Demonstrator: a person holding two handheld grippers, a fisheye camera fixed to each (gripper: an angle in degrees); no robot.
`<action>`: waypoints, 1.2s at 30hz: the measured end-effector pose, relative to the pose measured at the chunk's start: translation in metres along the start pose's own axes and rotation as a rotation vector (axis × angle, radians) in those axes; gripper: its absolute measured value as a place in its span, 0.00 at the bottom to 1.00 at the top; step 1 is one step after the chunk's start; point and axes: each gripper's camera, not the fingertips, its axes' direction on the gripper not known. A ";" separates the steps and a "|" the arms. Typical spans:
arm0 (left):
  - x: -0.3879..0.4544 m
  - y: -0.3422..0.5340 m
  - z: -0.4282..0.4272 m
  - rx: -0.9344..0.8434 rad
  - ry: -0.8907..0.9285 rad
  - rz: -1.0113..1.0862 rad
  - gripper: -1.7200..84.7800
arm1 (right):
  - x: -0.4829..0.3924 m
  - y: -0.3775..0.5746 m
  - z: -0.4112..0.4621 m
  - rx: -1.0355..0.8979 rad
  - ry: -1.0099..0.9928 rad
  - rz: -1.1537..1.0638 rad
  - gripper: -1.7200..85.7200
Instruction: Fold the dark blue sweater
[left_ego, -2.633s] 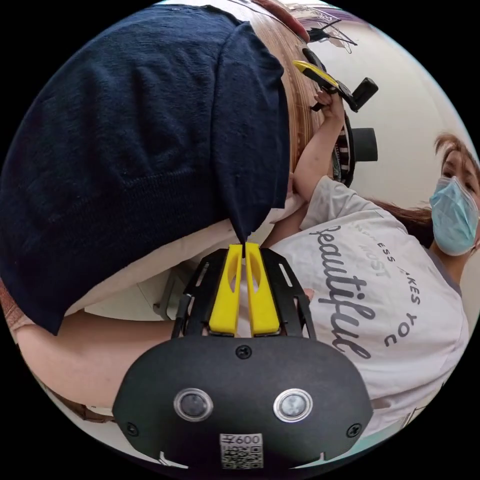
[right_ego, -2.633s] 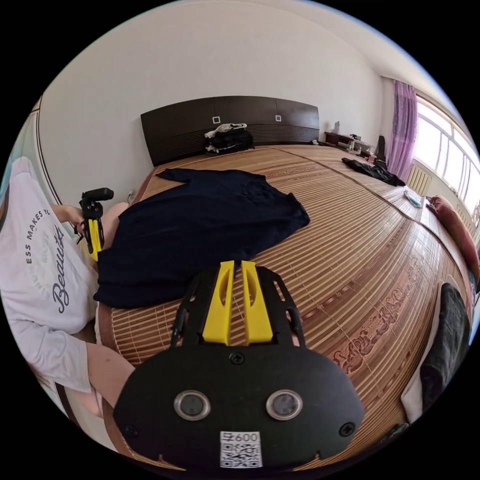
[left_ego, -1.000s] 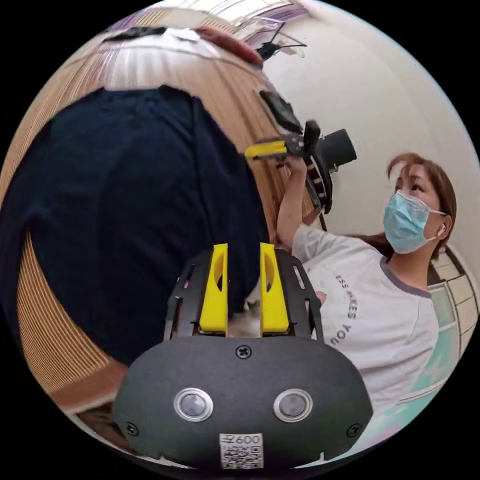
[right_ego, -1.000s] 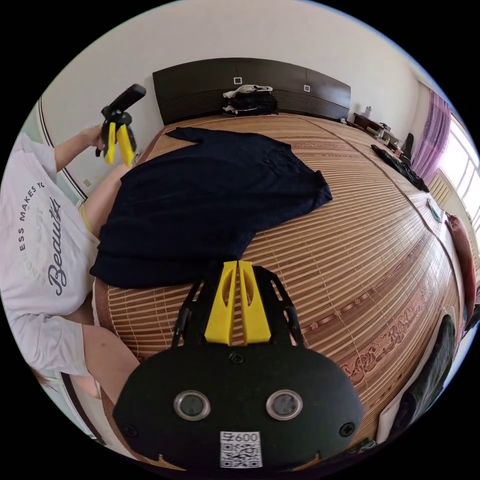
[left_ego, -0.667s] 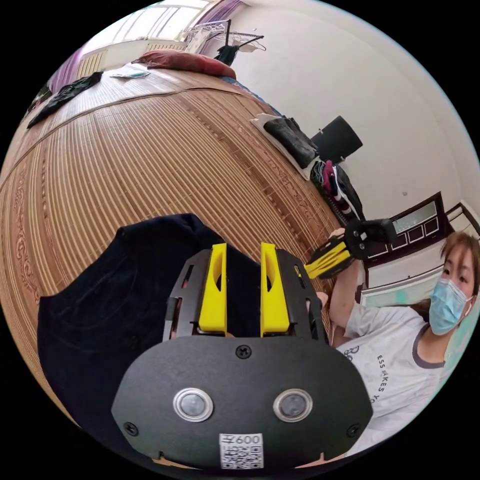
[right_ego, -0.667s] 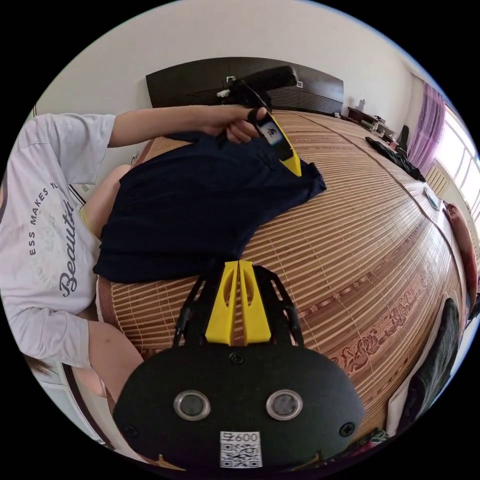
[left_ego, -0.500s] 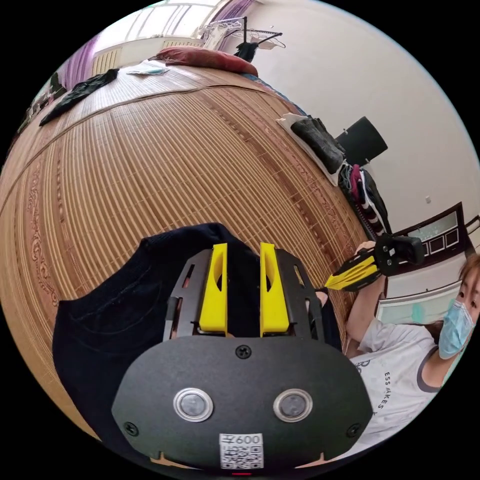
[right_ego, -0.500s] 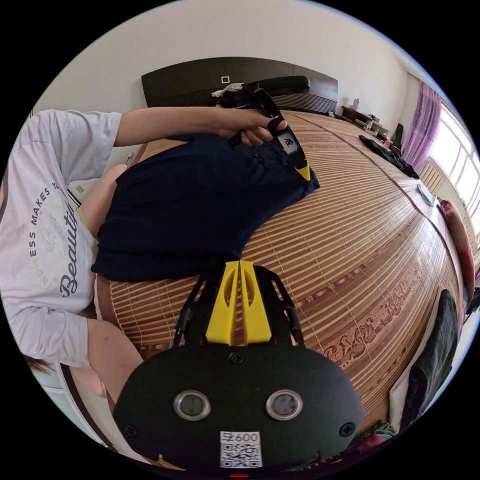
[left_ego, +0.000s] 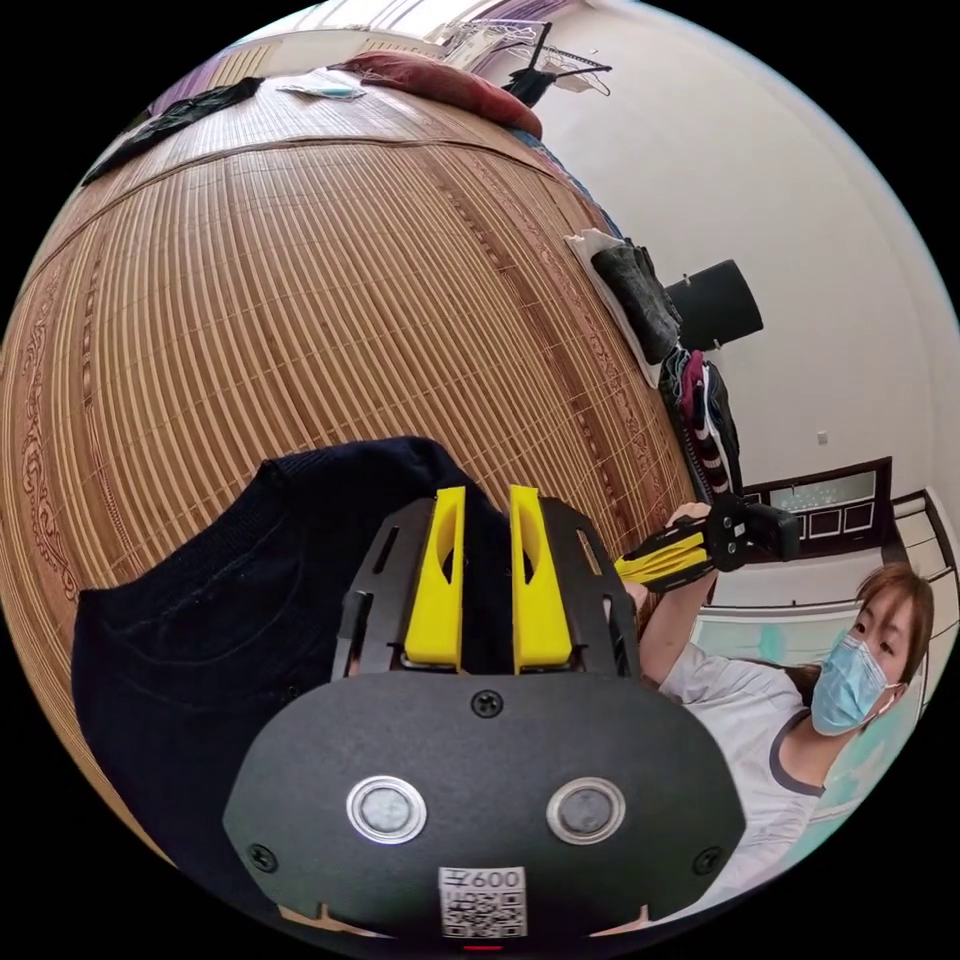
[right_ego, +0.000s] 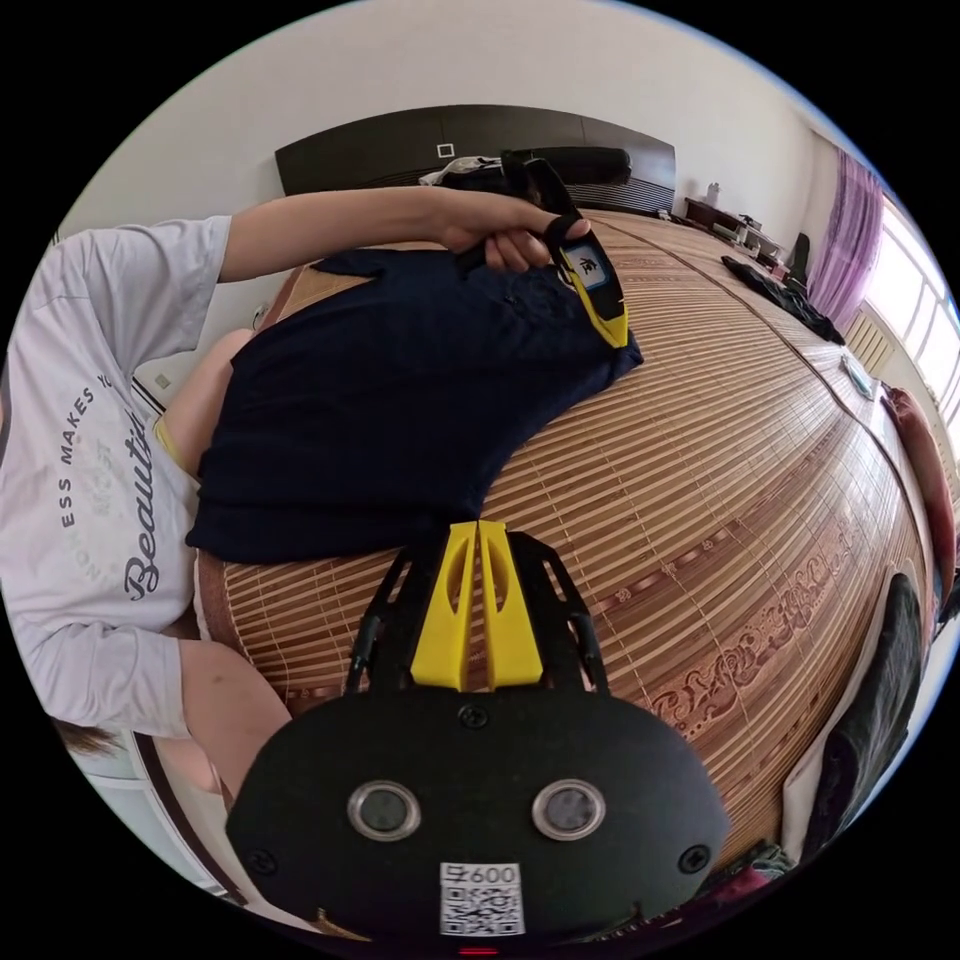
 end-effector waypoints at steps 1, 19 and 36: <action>0.000 -0.007 -0.008 0.009 0.002 -0.022 0.11 | 0.000 0.000 0.000 0.000 -0.002 0.001 0.01; 0.045 -0.133 -0.060 -0.084 0.083 -0.064 0.09 | -0.027 -0.001 0.013 -0.018 -0.015 0.010 0.01; 0.090 -0.234 -0.103 0.024 0.049 0.027 0.06 | -0.117 0.004 0.029 -0.061 0.285 -0.057 0.01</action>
